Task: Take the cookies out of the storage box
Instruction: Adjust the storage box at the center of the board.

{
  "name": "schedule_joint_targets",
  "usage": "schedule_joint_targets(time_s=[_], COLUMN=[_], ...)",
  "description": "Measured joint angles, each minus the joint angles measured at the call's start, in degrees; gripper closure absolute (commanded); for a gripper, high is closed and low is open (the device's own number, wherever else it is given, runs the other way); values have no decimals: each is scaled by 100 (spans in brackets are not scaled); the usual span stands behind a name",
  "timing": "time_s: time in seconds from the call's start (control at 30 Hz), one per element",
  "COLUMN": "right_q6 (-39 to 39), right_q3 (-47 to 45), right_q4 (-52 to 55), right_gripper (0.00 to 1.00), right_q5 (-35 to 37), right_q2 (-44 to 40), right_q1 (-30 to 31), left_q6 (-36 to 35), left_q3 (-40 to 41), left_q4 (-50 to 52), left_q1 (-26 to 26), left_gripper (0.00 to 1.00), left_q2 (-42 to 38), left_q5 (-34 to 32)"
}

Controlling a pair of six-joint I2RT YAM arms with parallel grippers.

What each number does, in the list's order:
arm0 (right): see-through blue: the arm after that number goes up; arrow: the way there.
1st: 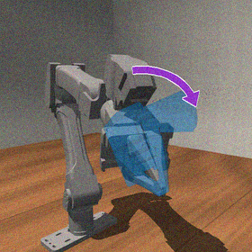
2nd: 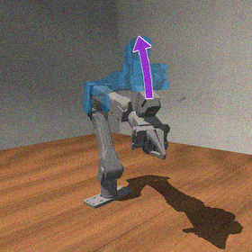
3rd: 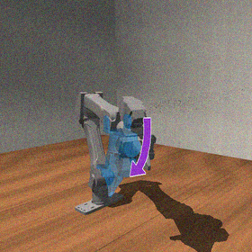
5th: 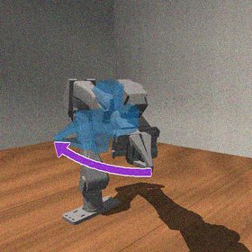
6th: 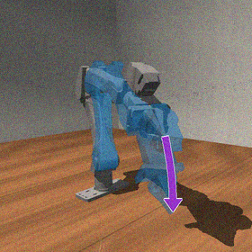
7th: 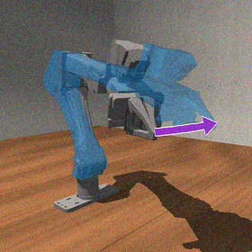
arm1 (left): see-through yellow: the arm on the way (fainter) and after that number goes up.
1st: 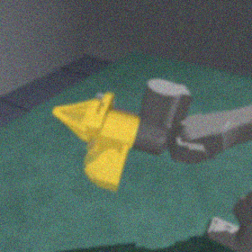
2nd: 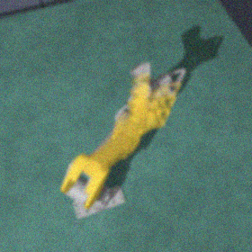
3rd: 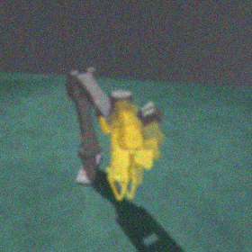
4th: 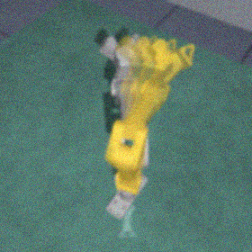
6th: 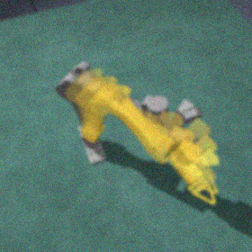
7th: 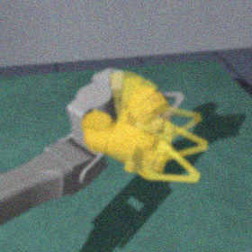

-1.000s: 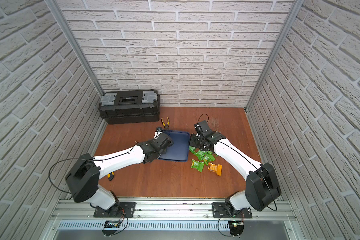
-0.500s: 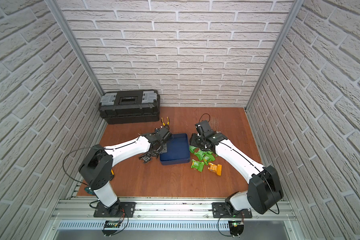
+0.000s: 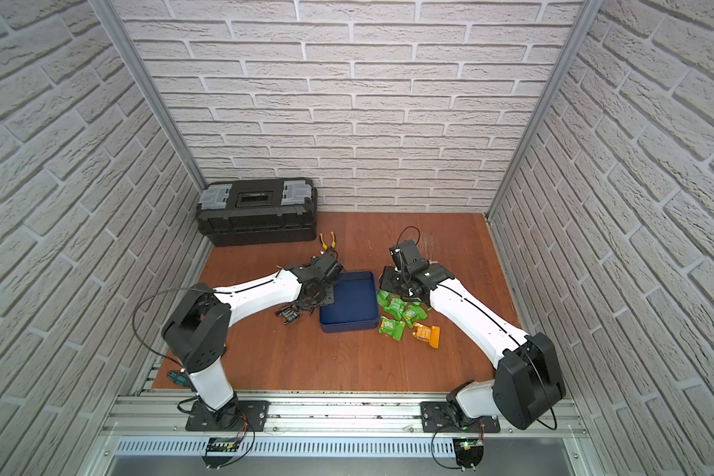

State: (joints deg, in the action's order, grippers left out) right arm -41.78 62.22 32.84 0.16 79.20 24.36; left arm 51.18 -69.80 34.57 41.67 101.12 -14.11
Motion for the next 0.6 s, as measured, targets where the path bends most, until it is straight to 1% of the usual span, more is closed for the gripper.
schedule_joint_targets(time_s=[0.03,0.07,0.2,0.27,0.33,0.37,0.4,0.43,0.5,0.6], right_q6=[0,2,33,68,136,179,219,271,404,793], right_q3=[-7,-11,-46,-146,-363,-501,-616,-710,-925,-1325], right_q4=[11,22,44,37,-17,-42,-61,-94,-225,-671], right_gripper=[50,50,50,50,49,49,48,46,43,41], right_q5=[9,24,155,321,579,754,938,1134,1681,2605], right_q2=[-15,-39,-157,-328,-673,-938,-1191,-1427,-1934,-2465], right_q1=[-22,-46,-140,-186,-223,-238,-247,-256,-271,-319], left_q6=[-4,-15,-118,-260,-444,-538,-662,-763,-1051,-1561], left_q3=[20,46,323,568,855,1003,1143,1250,1434,1692], left_q4=[-28,-63,-396,-667,-984,-1156,-1309,-1434,-1659,-1991], left_q1=[-4,-13,-37,-13,26,55,72,79,70,-173], left_gripper=[73,68,57,47,45,44,39,36,35,33], left_q2=[-72,-162,-680,-1045,-1497,-1749,-1996,-2197,-2566,-2929], left_q5=[-20,-52,-256,-452,-776,-953,-1132,-1294,-1563,-1650])
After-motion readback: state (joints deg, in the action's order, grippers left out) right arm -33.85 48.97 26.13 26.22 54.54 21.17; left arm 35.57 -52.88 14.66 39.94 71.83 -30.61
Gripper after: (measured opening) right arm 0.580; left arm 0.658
